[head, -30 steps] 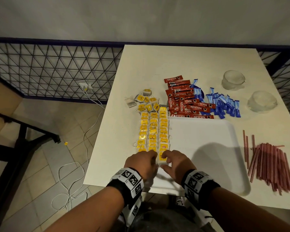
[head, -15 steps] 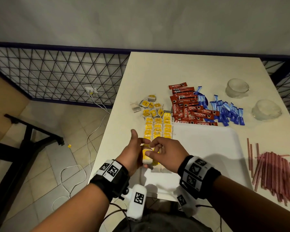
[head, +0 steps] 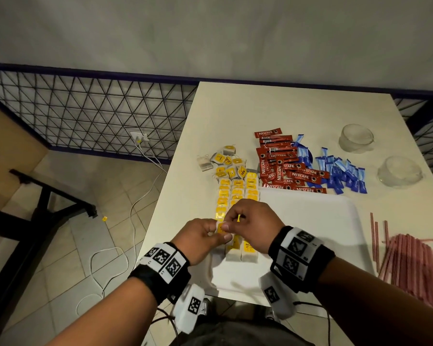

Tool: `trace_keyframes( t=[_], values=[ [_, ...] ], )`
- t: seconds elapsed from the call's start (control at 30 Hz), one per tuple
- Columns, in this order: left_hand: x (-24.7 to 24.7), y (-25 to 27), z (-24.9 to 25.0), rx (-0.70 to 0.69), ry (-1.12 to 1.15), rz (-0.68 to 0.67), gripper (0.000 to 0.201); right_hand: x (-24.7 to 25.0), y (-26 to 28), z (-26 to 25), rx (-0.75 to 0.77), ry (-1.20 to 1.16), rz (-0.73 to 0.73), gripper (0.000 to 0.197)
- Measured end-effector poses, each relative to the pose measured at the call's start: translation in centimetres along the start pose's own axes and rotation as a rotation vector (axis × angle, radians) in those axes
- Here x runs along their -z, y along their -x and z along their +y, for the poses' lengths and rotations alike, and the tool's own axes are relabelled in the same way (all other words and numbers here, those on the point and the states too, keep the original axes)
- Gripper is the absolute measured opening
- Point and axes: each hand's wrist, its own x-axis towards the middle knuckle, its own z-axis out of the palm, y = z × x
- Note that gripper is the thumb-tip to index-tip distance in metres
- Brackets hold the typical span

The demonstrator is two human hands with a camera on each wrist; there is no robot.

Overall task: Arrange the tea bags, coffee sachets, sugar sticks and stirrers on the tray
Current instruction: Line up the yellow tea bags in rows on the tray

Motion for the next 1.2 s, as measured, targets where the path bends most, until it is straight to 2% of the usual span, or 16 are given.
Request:
trace_keyframes(
  t=[0.1, 0.17, 0.27, 0.33, 0.43, 0.53, 0.6, 0.77, 0.87, 1.03, 1.2],
  values=[
    [0.2, 0.0, -0.6, 0.025, -0.031, 0.032, 0.042, -0.3, -0.1, 0.0, -0.028, -0.037, 0.016, 0.010],
    [0.1, 0.0, -0.8, 0.029, -0.067, 0.056, 0.050, -0.5, -0.2, 0.0, -0.036, -0.037, 0.017, 0.008],
    [0.1, 0.2, -0.6, 0.031, -0.102, 0.134, 0.021, -0.8, -0.4, 0.0, -0.037, -0.009, 0.021, 0.007],
    [0.1, 0.3, -0.8, 0.054, -0.094, 0.177, 0.033, -1.0, -0.6, 0.3, -0.037, 0.017, 0.026, 0.007],
    [0.0, 0.7, -1.8, 0.163, -0.129, 0.149, 0.043, -1.3, -0.6, 1.2, -0.046, 0.054, 0.012, 0.005],
    [-0.4, 0.7, -3.2, 0.309, -0.242, 0.167, 0.033, -1.4, 0.0, 3.5, -0.063, 0.232, -0.066, 0.008],
    [-0.7, 0.8, -3.4, 0.356, -0.327, 0.159, 0.027, -1.9, 0.7, 5.2, -0.056, 0.362, -0.133, 0.011],
    [-1.5, 0.7, -3.2, 0.365, -0.429, 0.109, 0.033, -3.1, 1.6, 7.0, -0.088, 0.425, -0.186, 0.020],
    [-1.9, 0.4, -3.0, 0.377, -0.488, 0.087, 0.026, -3.6, 1.7, 7.3, -0.097, 0.436, -0.193, 0.020],
    [-2.2, 0.4, -2.9, 0.385, -0.536, 0.167, 0.021, -4.3, 2.2, 7.7, -0.093, 0.430, -0.179, 0.019],
    [-2.2, 0.3, -3.2, 0.406, -0.472, 0.219, 0.019, -4.4, 2.5, 7.9, -0.091, 0.405, -0.175, 0.022]
  ],
)
